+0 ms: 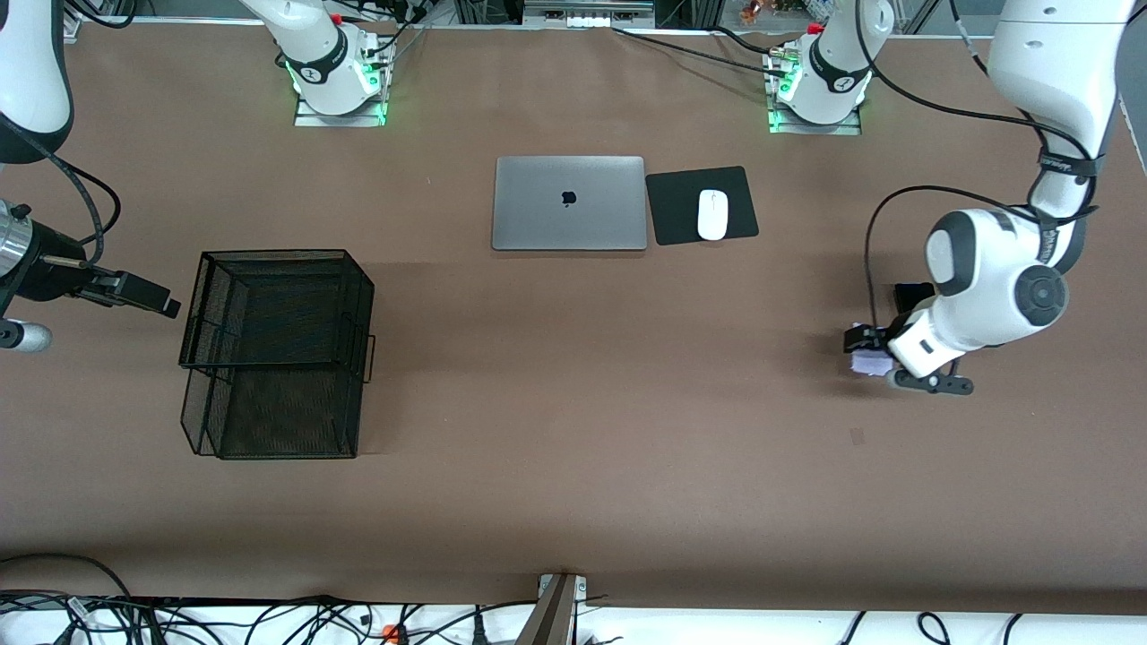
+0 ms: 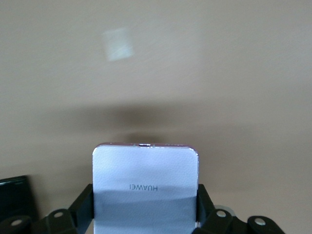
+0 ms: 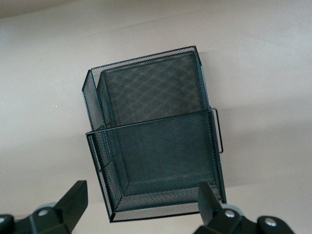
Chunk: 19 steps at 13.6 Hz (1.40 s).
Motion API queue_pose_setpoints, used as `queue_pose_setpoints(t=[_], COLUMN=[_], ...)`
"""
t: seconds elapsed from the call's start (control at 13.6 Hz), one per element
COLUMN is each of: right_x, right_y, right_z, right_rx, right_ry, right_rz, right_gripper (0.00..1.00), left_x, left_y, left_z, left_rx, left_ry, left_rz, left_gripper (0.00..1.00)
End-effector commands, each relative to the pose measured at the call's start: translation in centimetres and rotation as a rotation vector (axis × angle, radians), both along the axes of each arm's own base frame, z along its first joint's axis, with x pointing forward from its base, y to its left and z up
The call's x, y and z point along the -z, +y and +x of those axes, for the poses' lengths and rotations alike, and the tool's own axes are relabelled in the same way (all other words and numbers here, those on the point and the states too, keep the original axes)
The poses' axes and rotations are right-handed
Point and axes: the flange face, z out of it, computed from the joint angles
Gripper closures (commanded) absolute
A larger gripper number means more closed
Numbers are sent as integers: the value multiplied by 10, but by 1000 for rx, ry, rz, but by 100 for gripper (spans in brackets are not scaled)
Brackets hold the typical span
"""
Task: Place phones with both arms
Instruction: 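Carry the white phone toward the laptop and set it down with the left gripper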
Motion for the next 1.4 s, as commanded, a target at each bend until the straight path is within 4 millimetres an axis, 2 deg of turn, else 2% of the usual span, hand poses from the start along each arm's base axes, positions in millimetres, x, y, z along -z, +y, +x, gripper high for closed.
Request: queue_pose_setpoints(t=[0.0,0.44,0.66,0.74,0.96,1.18,1.33], right_x=[-5,-6,-8,-8,-8,-4,-4], right_y=[-1,-1,-2,-2,-2,-1,-1], right_z=[-4,-4,-6,-7,-10,-15,-15], right_rx=[-5,-2,0,-1,0,-2,-5], right_ry=[4,5,14,19,36,81,78], right_rz=[-4,-4,-4,-4,-5,-2,-2], right_gripper=[0,0,0,0,0,0,0], left_x=[-15,-14,-10,-7,-2,10,13], left_y=[-57,-213,-305,-329,-382,-436,-458], left_z=[7,-8,-26,-29,-33,-50,-51], left_rx=[-55,-165,-207,-226,-237,-261,-277], left_ry=[-4,-3,-17,-22,-36,-52,-67], left_rz=[23,36,46,68,95,86,72], left_gripper=[100,100,100,100,100,100,100])
